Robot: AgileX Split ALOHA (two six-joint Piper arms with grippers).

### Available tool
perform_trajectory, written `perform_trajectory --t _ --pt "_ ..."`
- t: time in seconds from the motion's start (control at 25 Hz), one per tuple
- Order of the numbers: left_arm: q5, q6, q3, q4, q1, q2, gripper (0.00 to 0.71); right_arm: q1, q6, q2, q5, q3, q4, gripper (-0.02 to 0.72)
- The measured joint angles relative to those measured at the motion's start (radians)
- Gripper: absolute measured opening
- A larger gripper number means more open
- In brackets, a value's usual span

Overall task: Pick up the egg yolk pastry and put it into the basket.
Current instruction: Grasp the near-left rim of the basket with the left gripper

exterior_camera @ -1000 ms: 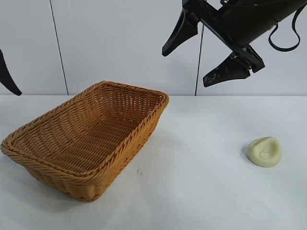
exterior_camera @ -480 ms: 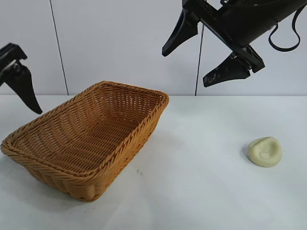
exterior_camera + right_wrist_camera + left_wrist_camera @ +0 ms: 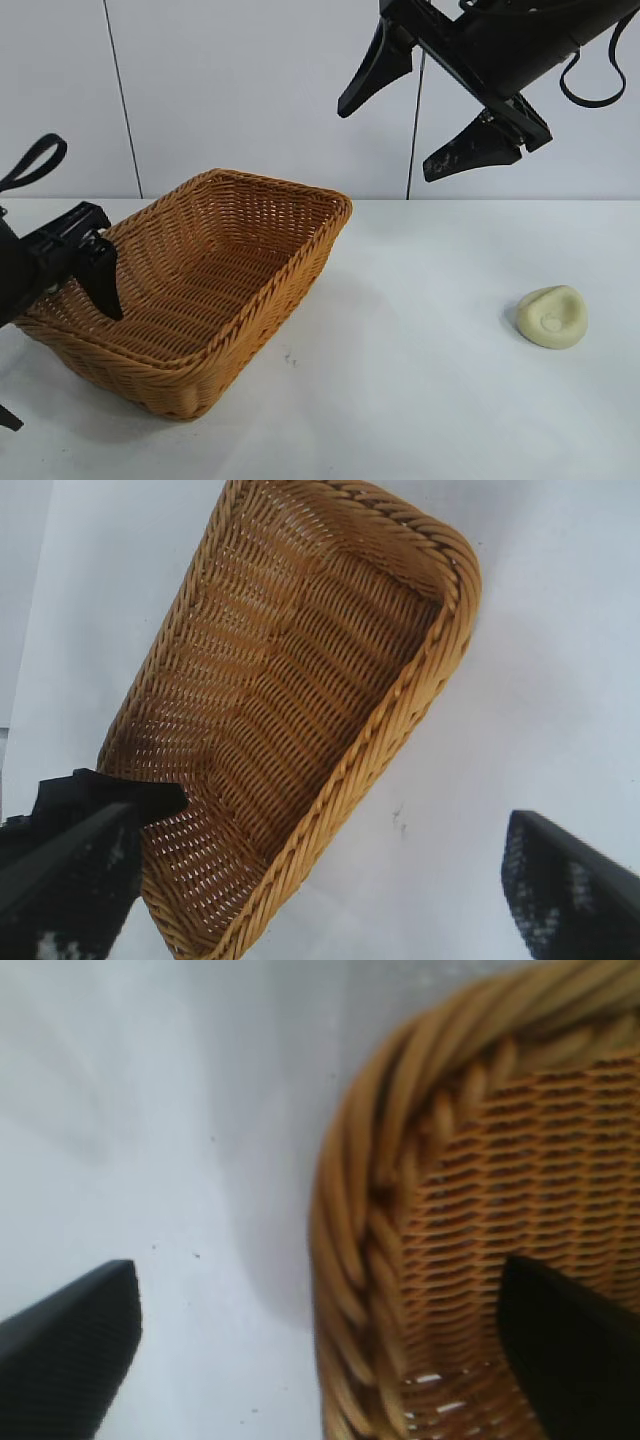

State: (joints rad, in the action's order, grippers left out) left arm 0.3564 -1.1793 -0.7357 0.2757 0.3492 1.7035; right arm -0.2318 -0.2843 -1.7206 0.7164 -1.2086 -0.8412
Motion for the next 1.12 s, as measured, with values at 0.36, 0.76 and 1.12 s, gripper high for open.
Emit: perform_trajectory --t 0.36,0.76,1.12 --pt "-0.042 0.0 -0.001 0.002 0.0 0.051 0.683 0.0 0.0 0.0 0.002 0.0 0.0 0.697" --pt "-0.047 0.001 -0.012 0.003 0.0 0.051 0.192 0.0 0.0 0.0 0.002 0.0 0.0 0.697" --pt "0.074 0.113 -0.103 0.012 -0.04 0.052 0.102 0.0 0.0 0.0 0.006 0.0 0.0 0.697"
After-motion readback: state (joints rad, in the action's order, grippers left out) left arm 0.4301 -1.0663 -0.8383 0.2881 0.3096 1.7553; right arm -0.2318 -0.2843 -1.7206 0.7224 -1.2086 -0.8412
